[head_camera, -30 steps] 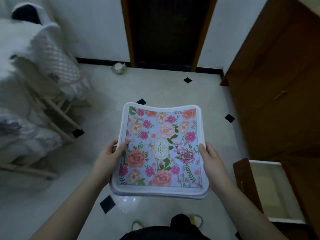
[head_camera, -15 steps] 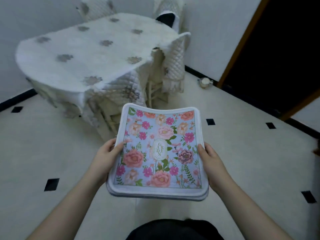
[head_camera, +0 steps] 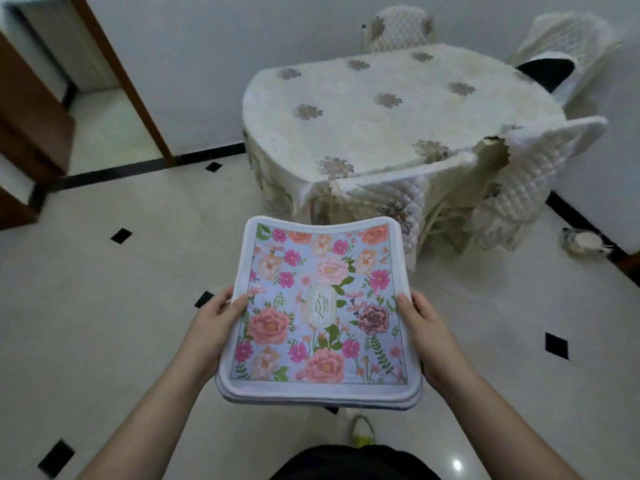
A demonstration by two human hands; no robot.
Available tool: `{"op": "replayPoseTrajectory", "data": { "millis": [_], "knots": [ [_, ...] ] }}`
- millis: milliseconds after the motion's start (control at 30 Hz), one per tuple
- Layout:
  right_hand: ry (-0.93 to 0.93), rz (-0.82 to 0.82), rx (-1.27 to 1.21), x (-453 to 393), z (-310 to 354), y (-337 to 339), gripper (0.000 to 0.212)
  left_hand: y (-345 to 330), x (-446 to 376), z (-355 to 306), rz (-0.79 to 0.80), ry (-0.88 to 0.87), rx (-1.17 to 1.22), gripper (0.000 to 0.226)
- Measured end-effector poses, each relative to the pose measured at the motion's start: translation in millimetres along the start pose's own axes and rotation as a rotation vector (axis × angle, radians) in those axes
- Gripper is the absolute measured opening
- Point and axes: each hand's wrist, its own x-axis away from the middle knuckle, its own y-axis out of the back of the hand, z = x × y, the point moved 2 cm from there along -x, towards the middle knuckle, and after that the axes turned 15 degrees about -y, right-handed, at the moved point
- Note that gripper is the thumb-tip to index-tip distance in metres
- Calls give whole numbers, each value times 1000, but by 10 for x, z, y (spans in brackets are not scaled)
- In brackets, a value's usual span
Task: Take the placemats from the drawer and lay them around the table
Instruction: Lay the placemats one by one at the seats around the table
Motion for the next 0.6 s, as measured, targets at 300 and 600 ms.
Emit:
{"op": "replayPoseTrajectory", "data": {
  "millis": [300, 600],
  "knots": [
    [-61, 207, 74, -682, 325, -165, 23, 20, -143, -100, -151, 48, -46, 29],
    [-75, 400, 258, -998, 600, -1000, 25, 655, -212, -18, -386, 101, 38, 23]
  ]
}}
